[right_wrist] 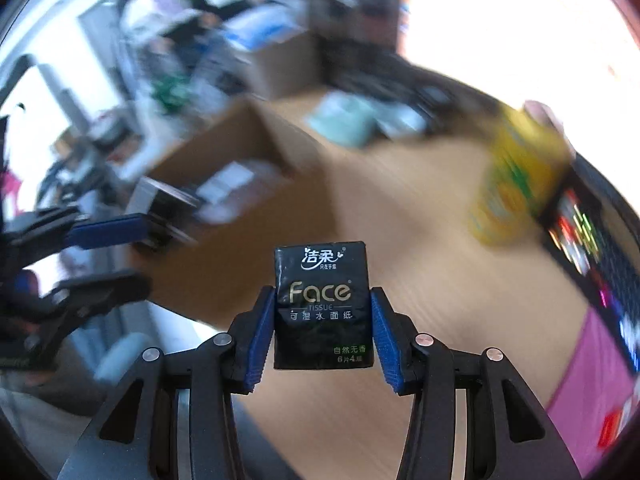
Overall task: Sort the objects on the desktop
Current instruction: 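Carry the held Face pack with the right tool into the box, then open the right tool to release the Face pack and withdraw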
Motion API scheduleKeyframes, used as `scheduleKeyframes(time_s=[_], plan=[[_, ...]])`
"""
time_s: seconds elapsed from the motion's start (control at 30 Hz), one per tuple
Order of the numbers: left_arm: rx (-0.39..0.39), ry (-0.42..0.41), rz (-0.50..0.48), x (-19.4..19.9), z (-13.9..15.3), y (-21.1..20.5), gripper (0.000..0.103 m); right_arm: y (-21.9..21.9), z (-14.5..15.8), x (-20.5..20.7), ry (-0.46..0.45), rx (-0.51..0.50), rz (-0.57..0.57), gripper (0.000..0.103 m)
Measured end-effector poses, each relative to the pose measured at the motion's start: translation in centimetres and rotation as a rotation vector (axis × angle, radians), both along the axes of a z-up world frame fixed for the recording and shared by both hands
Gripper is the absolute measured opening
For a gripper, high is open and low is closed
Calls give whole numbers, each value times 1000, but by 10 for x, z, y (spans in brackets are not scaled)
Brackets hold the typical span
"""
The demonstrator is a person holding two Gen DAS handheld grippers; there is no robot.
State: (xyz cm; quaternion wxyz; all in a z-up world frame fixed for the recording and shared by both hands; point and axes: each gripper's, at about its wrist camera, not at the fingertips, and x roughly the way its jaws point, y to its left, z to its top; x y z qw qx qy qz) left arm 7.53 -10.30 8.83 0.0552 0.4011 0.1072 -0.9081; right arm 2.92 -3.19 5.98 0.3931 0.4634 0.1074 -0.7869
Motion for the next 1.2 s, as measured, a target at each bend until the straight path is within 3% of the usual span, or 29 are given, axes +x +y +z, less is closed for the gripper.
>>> scheduleKeyframes(time_s=[0.17,0.37,0.47,0.63,0.77,1.2], plan=[[-2,20,190,28,6,-55,49,-58,37,10,0,-75,156,47],[-6,-6,255,33,-8,-71,50,-104,27,10,23,-47,205,49],[-10,-20,256,36,-15,-68,58,-106,21,6,54,-29,183,49],[-31,-22,284,39,-14,-65,61,-100,21,2,36,-37,185,49],[-93,-24,325,47,-10,-58,69,-89,18,3,32,5,174,49],[-111,-111,331,53,-20,-44,70,-77,-2,12,32,88,199,49]])
